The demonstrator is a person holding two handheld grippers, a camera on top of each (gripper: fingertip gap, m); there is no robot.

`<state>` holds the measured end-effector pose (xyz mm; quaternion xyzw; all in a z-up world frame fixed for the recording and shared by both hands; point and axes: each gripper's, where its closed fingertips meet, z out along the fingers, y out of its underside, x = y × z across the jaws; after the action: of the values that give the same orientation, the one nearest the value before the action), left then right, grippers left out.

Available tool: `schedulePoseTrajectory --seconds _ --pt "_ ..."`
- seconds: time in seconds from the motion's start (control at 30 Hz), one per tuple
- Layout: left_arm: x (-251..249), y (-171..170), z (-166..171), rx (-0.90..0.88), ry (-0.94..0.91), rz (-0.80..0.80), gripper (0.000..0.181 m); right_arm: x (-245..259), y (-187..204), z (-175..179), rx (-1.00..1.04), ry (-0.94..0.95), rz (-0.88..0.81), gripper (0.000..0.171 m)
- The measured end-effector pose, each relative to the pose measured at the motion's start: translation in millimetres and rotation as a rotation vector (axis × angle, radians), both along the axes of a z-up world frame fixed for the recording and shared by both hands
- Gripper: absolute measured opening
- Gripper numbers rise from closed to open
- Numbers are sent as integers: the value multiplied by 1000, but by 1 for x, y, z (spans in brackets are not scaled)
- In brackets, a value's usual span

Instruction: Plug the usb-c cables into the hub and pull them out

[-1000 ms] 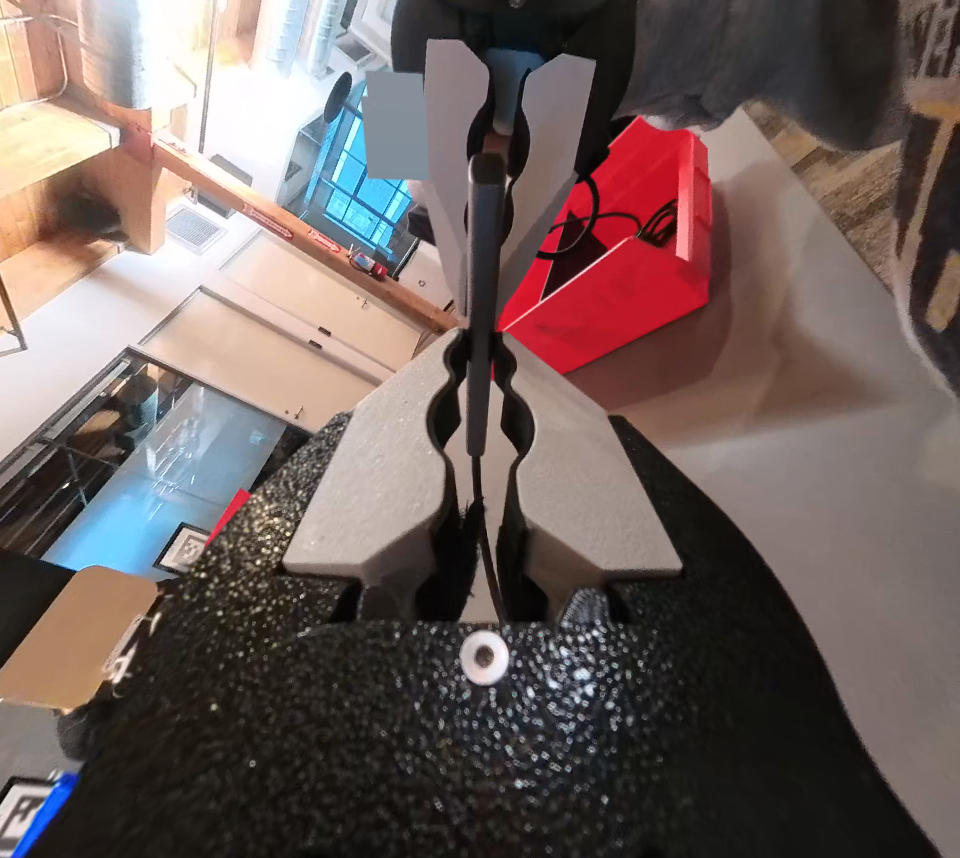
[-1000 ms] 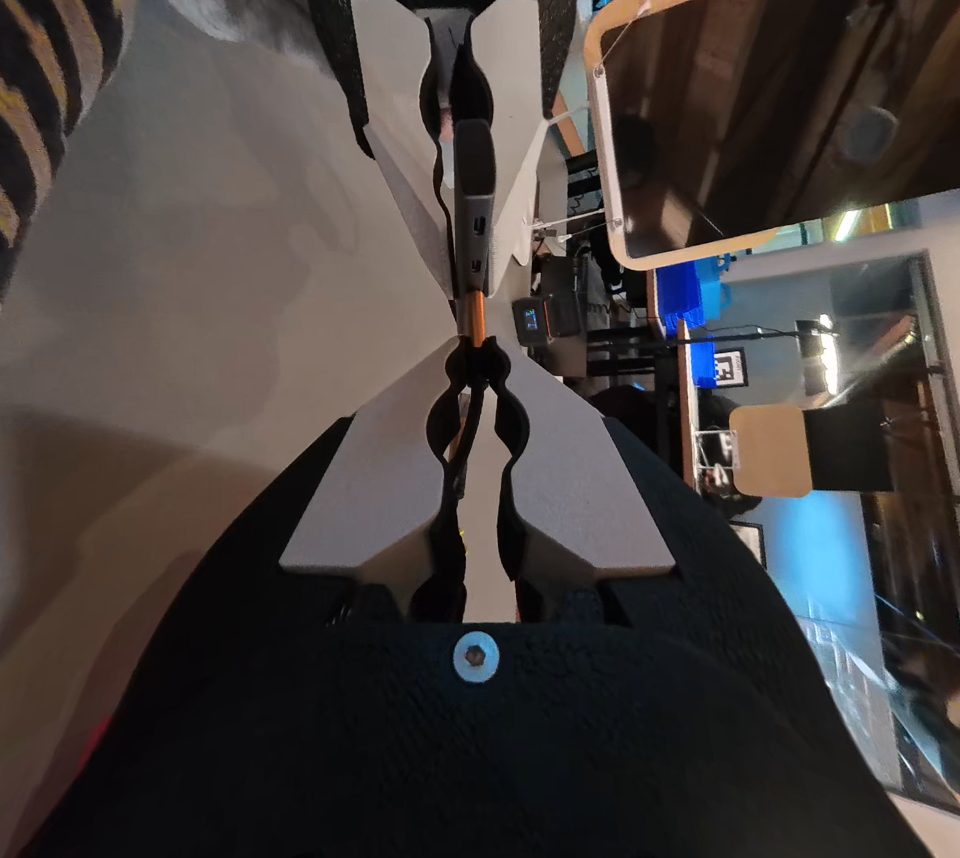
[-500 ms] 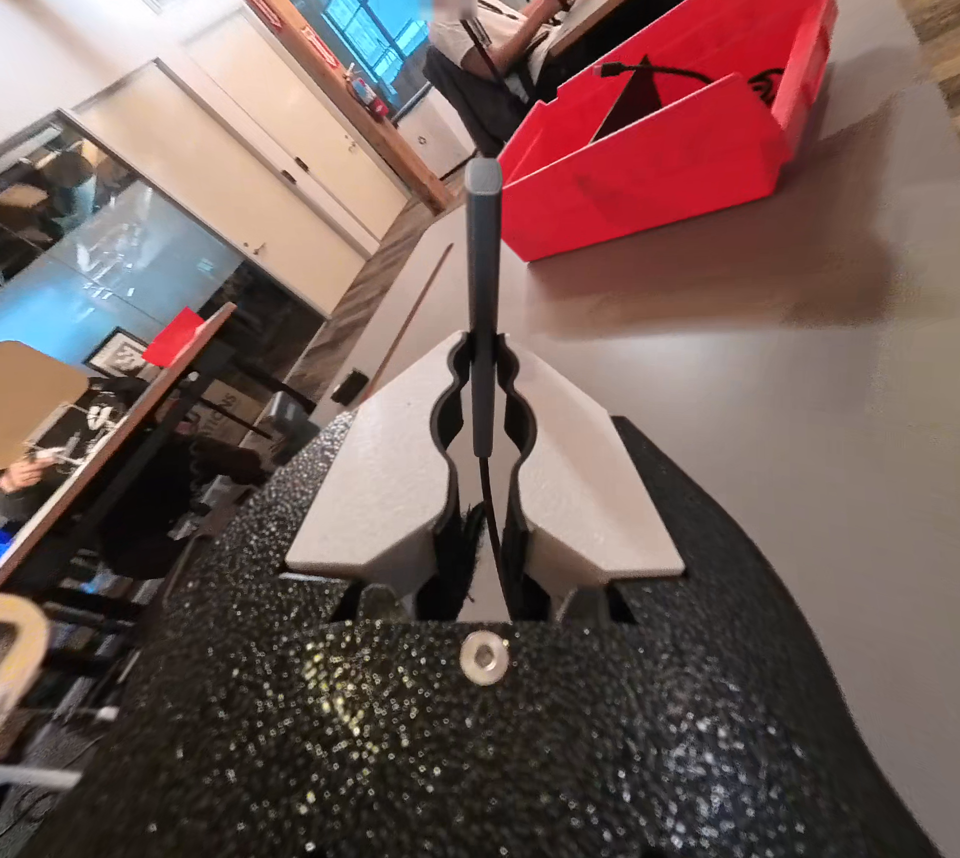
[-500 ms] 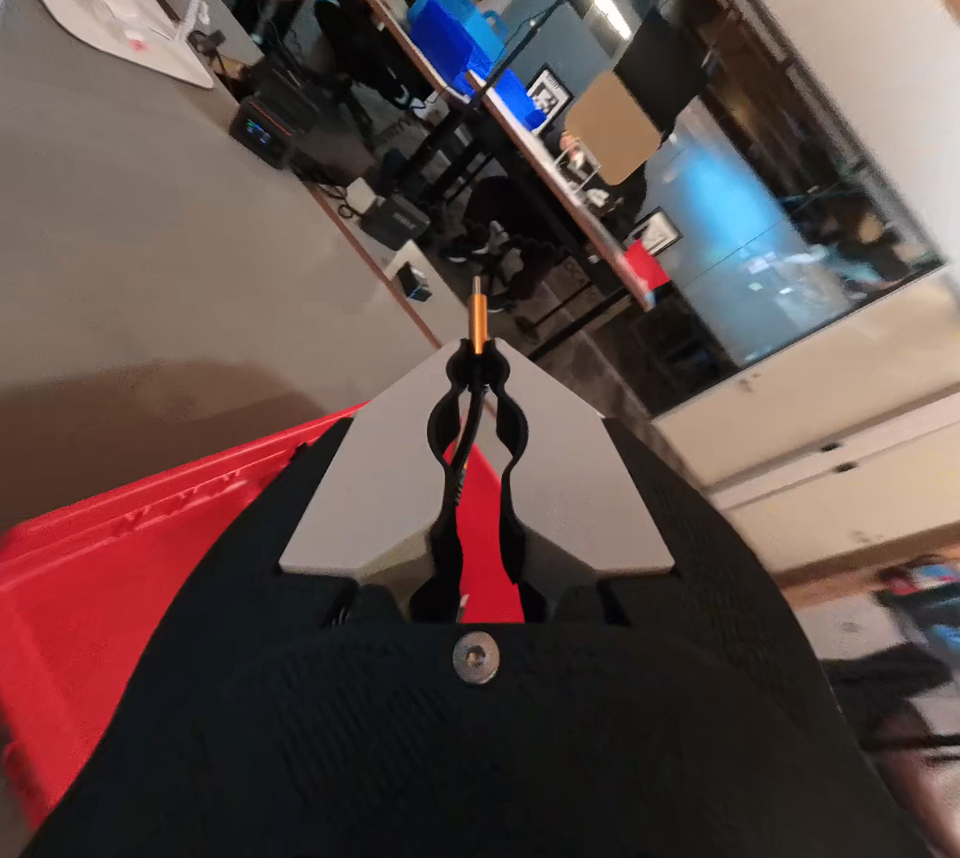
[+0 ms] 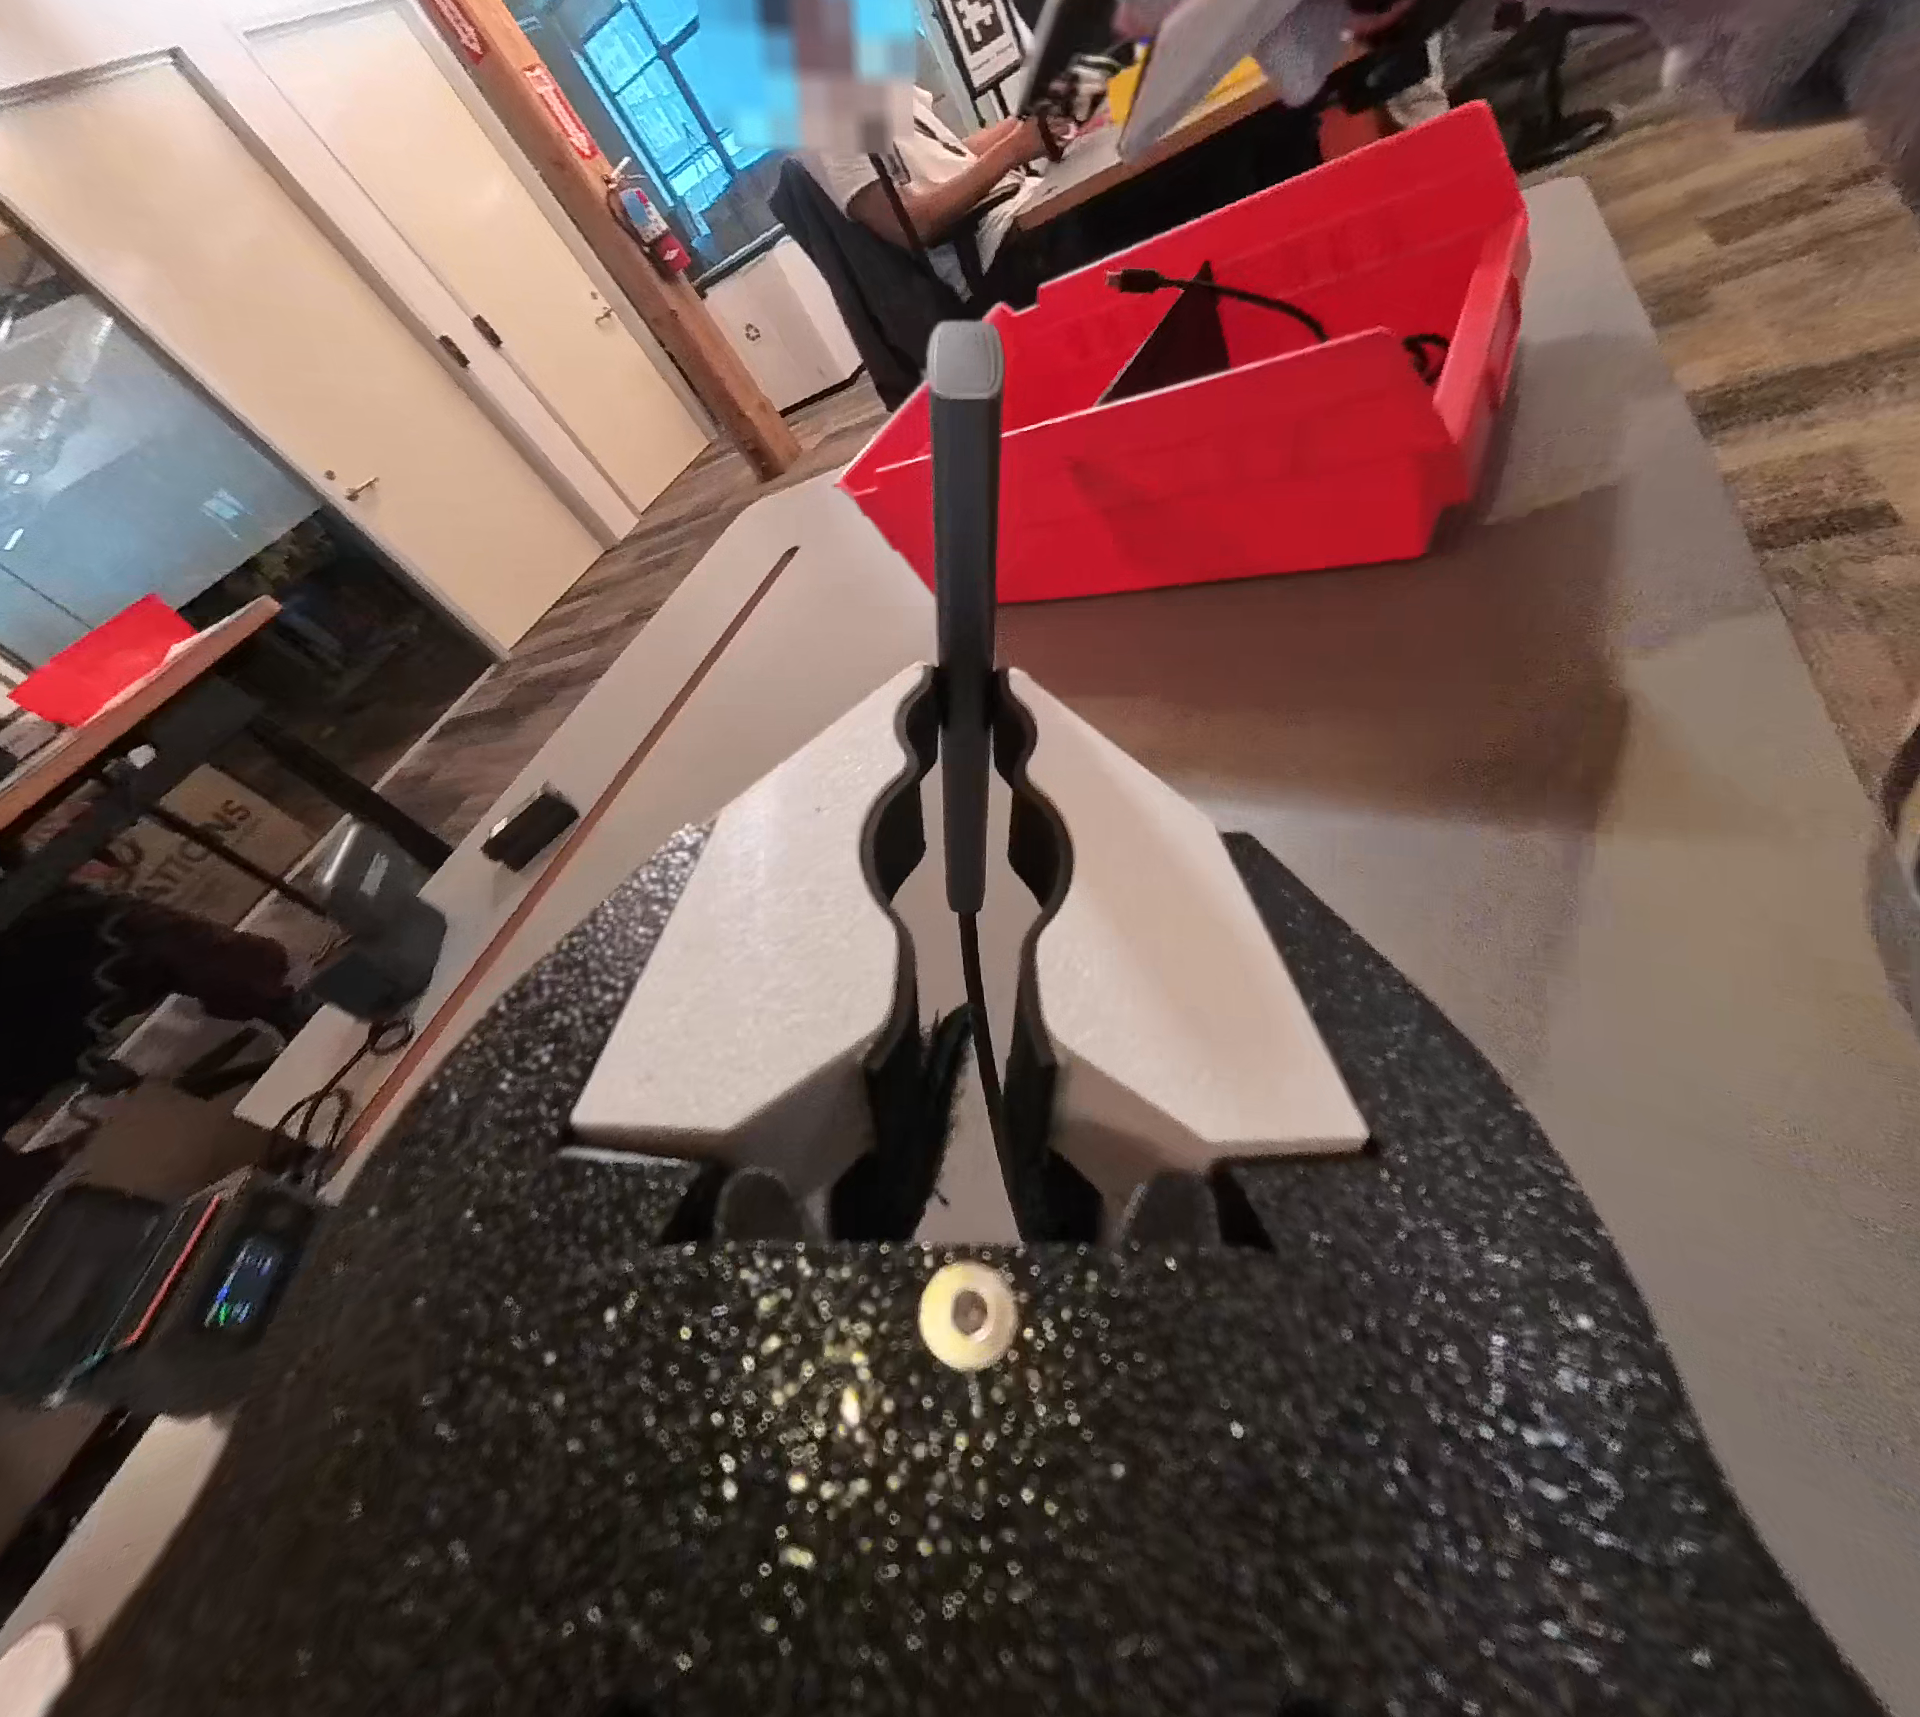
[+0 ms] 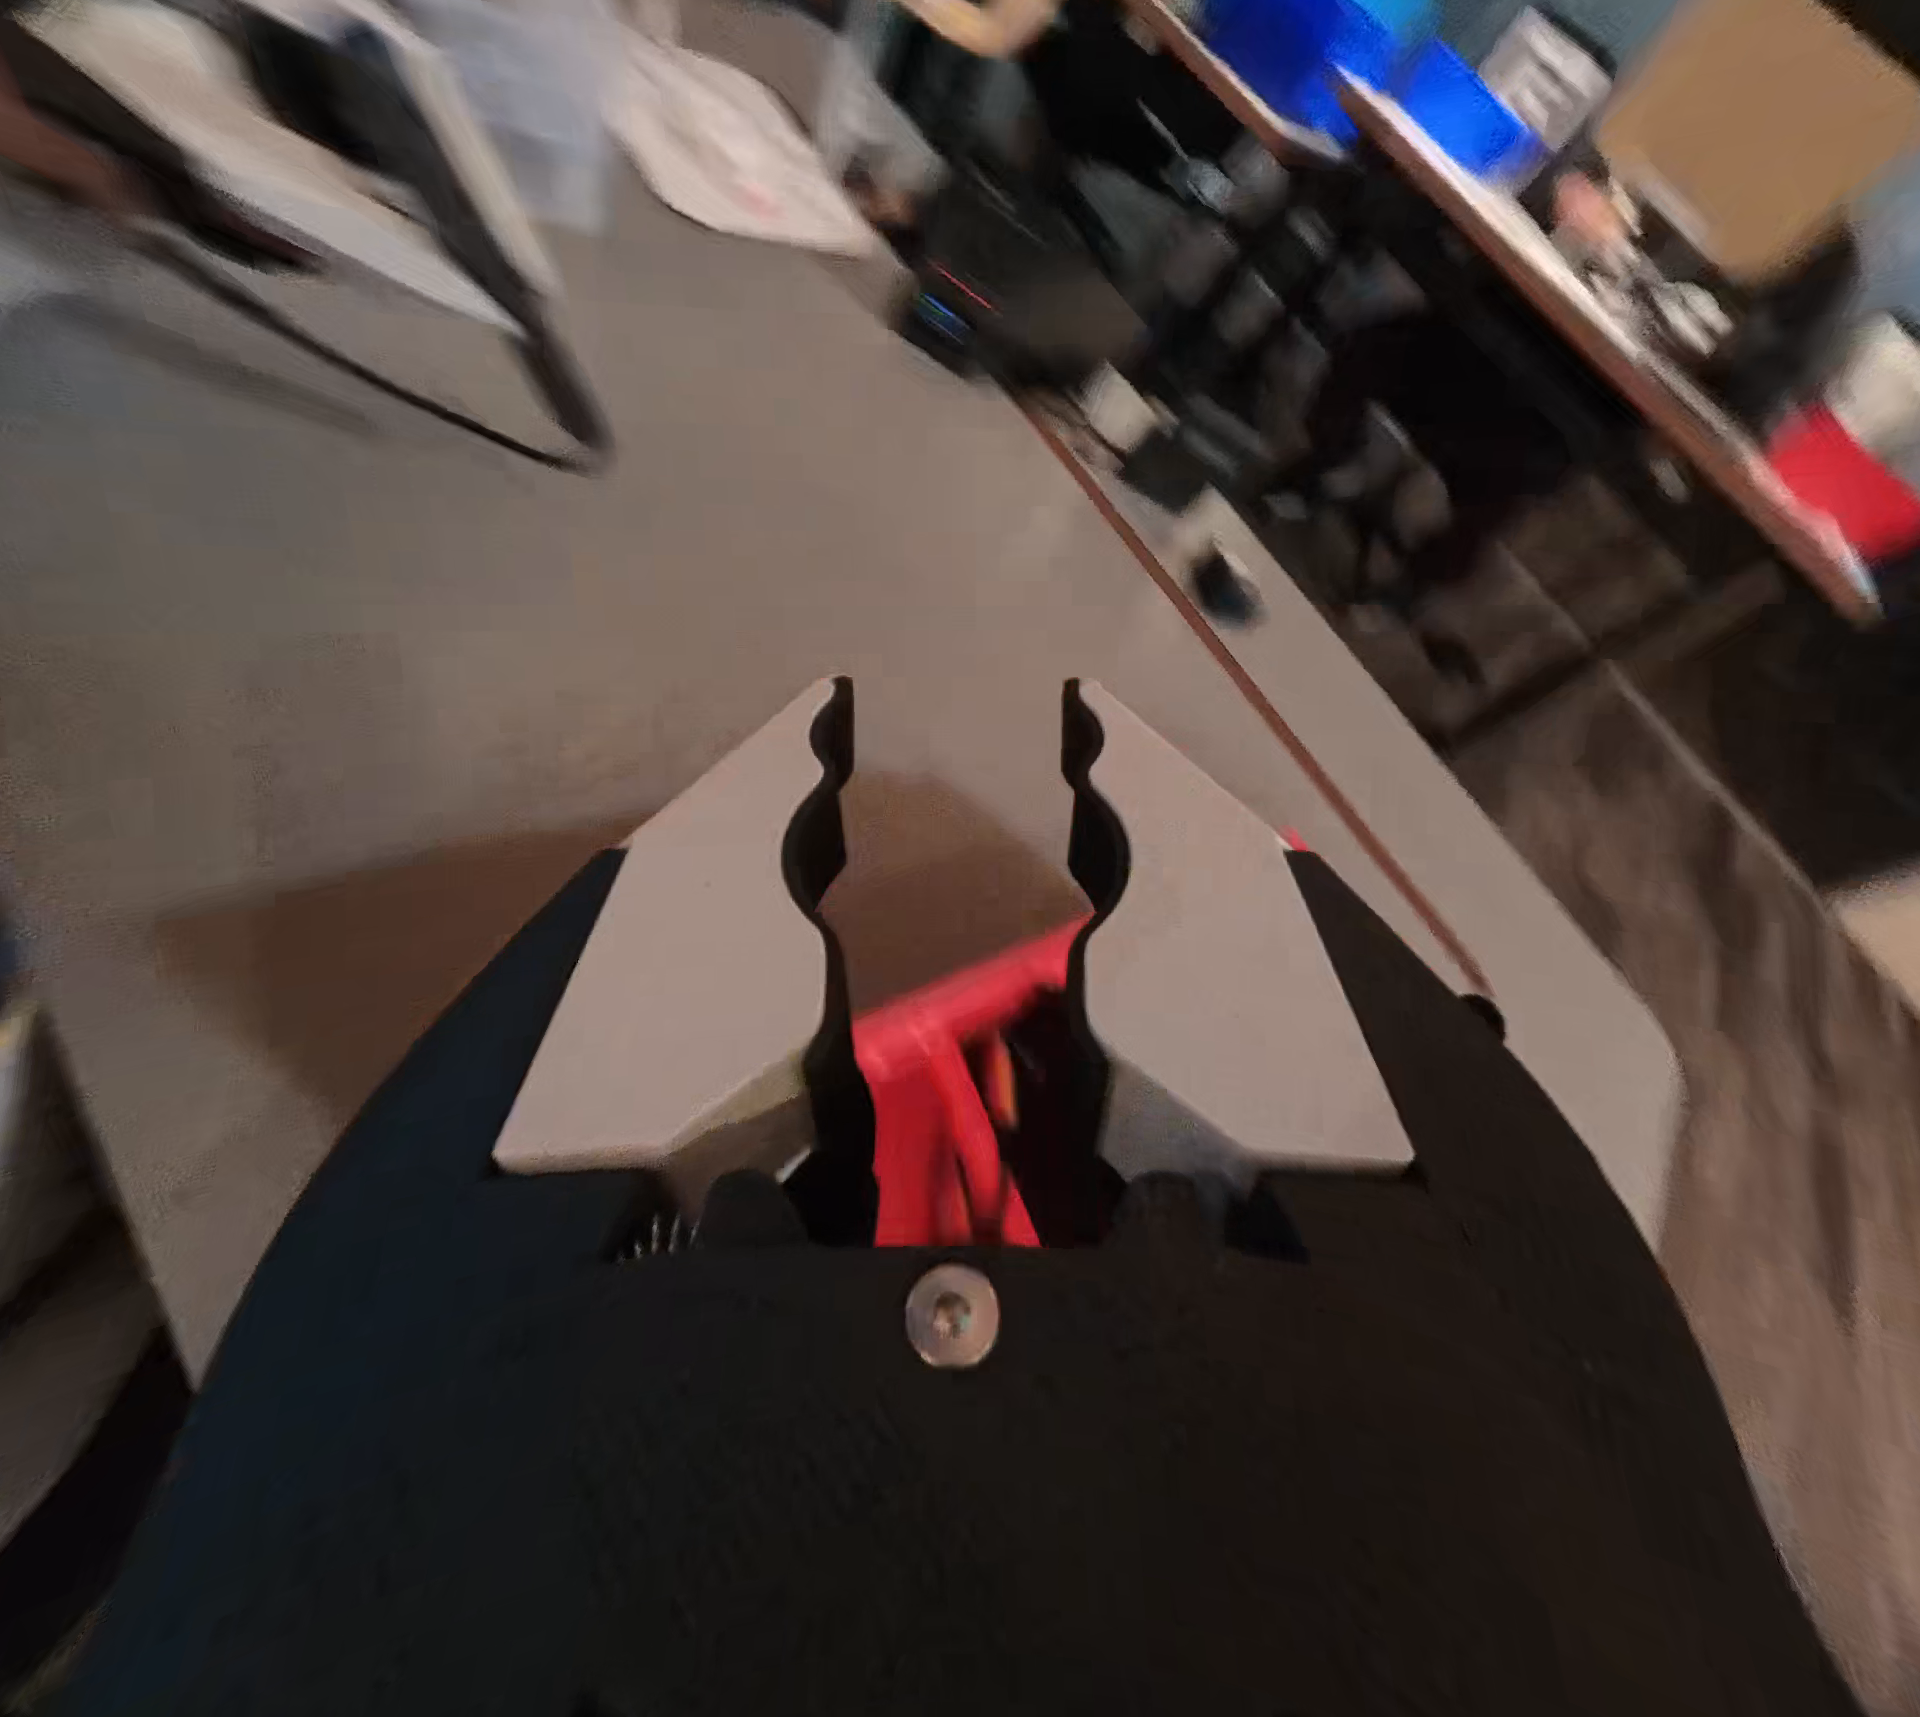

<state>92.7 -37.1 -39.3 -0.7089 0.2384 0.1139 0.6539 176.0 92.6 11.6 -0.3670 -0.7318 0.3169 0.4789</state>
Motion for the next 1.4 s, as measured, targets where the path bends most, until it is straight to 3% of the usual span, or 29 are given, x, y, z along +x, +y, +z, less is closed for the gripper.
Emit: schedulePoseTrajectory --seconds 0.1,0.17,0.3,0.37,0.5,0.53,0.63,0.77,0.87,1.07,1.4 --pt "17 10 -3 -27 86 -44 7 -21 -88 -14 157 -26 260 39" --pt "27 14 -8 -57 149 -69 7 -31 -120 -26 259 -34 341 39" --pt "40 15 -17 -96 246 -101 8 -34 -142 -33 256 -50 441 26" --pt "44 14 -19 -102 247 -117 8 -29 -149 -37 247 -71 503 9" --pt "48 15 -22 -86 270 -134 8 -24 -144 -39 306 -93 499 8" --pt "48 15 -17 -53 276 -124 12 -24 -136 -34 320 -83 462 8" --pt "35 9 7 90 272 -23 53 -22 -87 -2 364 18 254 8" --pt "-11 -9 35 232 283 252 43 5 -3 47 361 155 -48 8" --pt "-33 -18 33 258 269 366 41 35 58 59 309 162 -228 8" --pt "-57 -16 0 210 190 409 36 59 147 27 223 -20 -411 9" --pt "-62 -10 -20 131 178 407 36 38 205 -44 147 -396 -406 9"
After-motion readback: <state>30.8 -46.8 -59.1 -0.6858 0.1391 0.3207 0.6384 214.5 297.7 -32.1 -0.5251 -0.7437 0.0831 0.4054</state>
